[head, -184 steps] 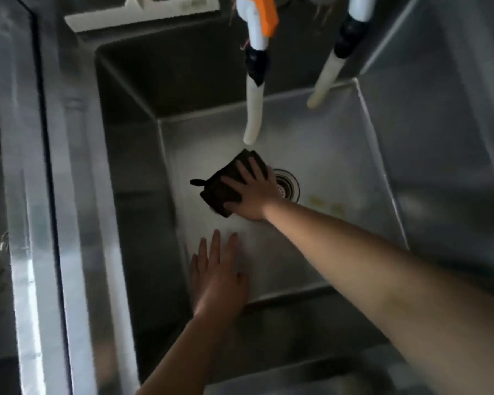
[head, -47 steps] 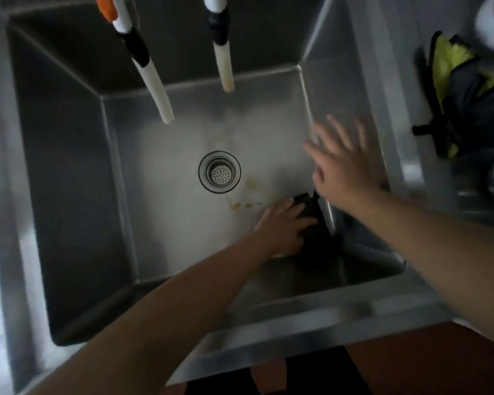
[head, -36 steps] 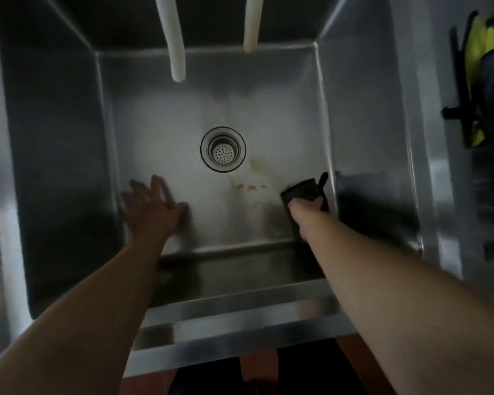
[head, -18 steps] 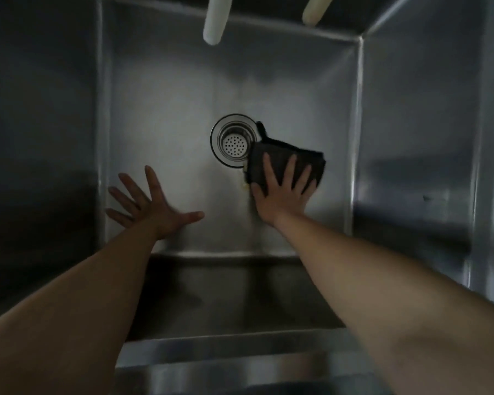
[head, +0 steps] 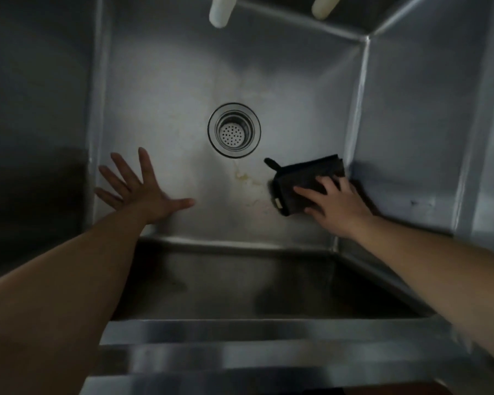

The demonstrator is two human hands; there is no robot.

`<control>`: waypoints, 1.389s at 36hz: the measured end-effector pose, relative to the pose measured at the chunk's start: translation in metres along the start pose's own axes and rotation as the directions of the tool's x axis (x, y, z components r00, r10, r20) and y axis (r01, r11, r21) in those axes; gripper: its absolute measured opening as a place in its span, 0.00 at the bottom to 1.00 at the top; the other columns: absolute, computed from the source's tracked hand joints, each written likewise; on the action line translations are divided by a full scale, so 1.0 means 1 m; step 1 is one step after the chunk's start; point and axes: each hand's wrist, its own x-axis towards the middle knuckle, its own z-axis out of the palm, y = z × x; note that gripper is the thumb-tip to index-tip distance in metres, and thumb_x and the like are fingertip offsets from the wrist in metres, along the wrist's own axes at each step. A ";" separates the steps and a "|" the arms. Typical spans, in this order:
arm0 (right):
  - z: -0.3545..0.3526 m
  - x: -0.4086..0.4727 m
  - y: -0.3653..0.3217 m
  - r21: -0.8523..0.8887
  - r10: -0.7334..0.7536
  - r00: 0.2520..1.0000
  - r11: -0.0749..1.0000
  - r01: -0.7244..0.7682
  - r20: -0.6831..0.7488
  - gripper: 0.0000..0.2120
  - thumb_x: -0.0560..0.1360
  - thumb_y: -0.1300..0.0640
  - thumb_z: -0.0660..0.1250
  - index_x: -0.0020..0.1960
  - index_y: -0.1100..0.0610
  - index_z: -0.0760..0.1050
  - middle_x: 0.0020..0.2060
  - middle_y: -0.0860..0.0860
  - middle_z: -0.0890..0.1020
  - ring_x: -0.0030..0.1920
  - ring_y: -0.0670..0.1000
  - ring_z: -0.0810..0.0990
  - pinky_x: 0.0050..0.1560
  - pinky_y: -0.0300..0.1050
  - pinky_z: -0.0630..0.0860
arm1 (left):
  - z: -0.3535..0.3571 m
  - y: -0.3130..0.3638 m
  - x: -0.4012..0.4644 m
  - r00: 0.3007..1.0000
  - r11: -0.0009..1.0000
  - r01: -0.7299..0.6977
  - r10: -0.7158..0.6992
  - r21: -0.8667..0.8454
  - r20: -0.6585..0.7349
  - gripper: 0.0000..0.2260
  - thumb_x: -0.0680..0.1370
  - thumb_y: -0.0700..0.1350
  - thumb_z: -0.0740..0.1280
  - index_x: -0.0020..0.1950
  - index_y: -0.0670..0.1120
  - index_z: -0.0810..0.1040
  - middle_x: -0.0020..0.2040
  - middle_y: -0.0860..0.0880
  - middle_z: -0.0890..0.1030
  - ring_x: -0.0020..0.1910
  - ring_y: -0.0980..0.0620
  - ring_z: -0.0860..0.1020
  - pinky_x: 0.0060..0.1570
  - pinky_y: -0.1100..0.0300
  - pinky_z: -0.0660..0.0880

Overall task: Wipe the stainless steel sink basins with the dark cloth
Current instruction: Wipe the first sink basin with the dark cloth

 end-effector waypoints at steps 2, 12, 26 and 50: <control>0.002 -0.008 0.000 -0.009 -0.031 0.998 0.999 0.031 0.062 0.25 0.80 0.39 0.54 0.76 0.32 0.53 0.74 0.55 0.59 0.68 0.64 0.59 0.72 0.56 0.60 | 0.000 0.000 0.000 1.000 1.000 0.002 -0.002 -0.012 0.010 0.71 0.42 0.84 0.62 0.67 0.65 0.17 0.59 0.49 0.10 0.56 0.43 0.11 0.56 0.37 0.19; 0.023 -0.029 -0.030 0.170 -0.064 0.885 0.985 -0.018 0.460 0.20 0.77 0.35 0.58 0.67 0.30 0.57 0.70 0.55 0.61 0.70 0.65 0.58 0.70 0.60 0.62 | -0.001 0.001 -0.003 1.000 1.000 -0.002 0.002 -0.014 -0.003 0.70 0.49 0.81 0.69 0.67 0.64 0.17 0.61 0.47 0.12 0.58 0.42 0.13 0.60 0.34 0.22; 0.001 0.016 -0.130 0.199 -0.026 0.999 0.980 0.021 0.021 0.18 0.77 0.39 0.62 0.63 0.36 0.60 0.64 0.57 0.62 0.65 0.62 0.58 0.63 0.71 0.61 | 0.004 -0.004 0.003 0.998 0.999 -0.038 0.037 -0.028 -0.048 0.70 0.48 0.81 0.69 0.68 0.65 0.18 0.66 0.46 0.14 0.60 0.41 0.14 0.64 0.31 0.27; 0.008 -0.006 -0.040 0.271 -0.089 0.902 0.962 -0.032 0.422 0.11 0.77 0.40 0.64 0.57 0.37 0.66 0.53 0.49 0.65 0.61 0.60 0.67 0.63 0.53 0.64 | -0.001 0.003 -0.008 0.999 1.000 -0.027 0.027 0.002 -0.021 0.69 0.53 0.79 0.71 0.67 0.63 0.17 0.71 0.43 0.18 0.70 0.37 0.21 0.66 0.31 0.29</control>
